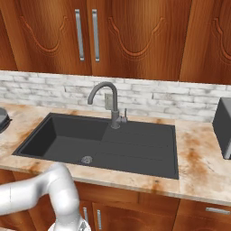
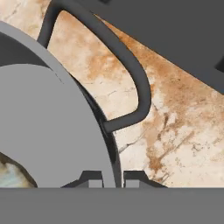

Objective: Dump the garlic from the pot into the sink. Then turn on the water and wash the garlic. Then turn off the water and put the garlic back in the pot.

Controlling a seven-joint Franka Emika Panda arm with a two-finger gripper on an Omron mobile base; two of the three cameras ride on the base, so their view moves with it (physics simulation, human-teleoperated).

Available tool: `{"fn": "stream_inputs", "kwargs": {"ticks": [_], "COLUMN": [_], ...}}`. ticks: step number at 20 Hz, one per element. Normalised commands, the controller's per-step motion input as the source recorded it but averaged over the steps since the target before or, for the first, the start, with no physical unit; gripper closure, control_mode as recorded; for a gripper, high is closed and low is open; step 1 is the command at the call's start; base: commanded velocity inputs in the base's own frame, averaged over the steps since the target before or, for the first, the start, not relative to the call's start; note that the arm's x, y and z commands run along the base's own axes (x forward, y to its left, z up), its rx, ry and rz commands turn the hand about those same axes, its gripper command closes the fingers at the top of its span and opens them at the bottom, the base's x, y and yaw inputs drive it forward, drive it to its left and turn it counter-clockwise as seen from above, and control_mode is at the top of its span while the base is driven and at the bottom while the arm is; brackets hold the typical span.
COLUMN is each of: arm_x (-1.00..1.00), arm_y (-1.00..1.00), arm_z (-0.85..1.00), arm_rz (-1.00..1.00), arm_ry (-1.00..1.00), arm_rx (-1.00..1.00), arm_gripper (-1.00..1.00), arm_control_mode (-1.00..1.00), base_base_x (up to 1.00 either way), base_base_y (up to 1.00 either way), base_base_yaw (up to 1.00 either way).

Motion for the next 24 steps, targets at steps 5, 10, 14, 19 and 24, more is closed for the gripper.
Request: {"fn": "stream_inputs", "kwargs": {"ticks": [5,10,14,19,24], "arm_x": [-0.35,-0.45,-0.38,-0.35,-0.34], "arm_y": [-0.23,-0.57,-0.77,-0.85,-0.82], "arm_z": [0.77,0.41,0.20,0.24,0.29], "arm_rz": [-0.11,-0.21,-0.21,-0.13,-0.10], "arm_ry": [0.06,0.01,0.00,0.00,-0.01], "arm_rx": [0.05,0.02,0.00,0.02,0.03], "arm_gripper": [1.00,1.00,1.00,1.00,1.00], "arm_control_mode": [-1.00,-1.00,-1.00,-1.00,-1.00], "base_base_x": [0.00,0.00,0.00,0.00,0.00], "base_base_y": [0.00,0.00,0.00,0.00,0.00], "base_base_yaw": [0.00,0.00,0.00,0.00,0.00]}}
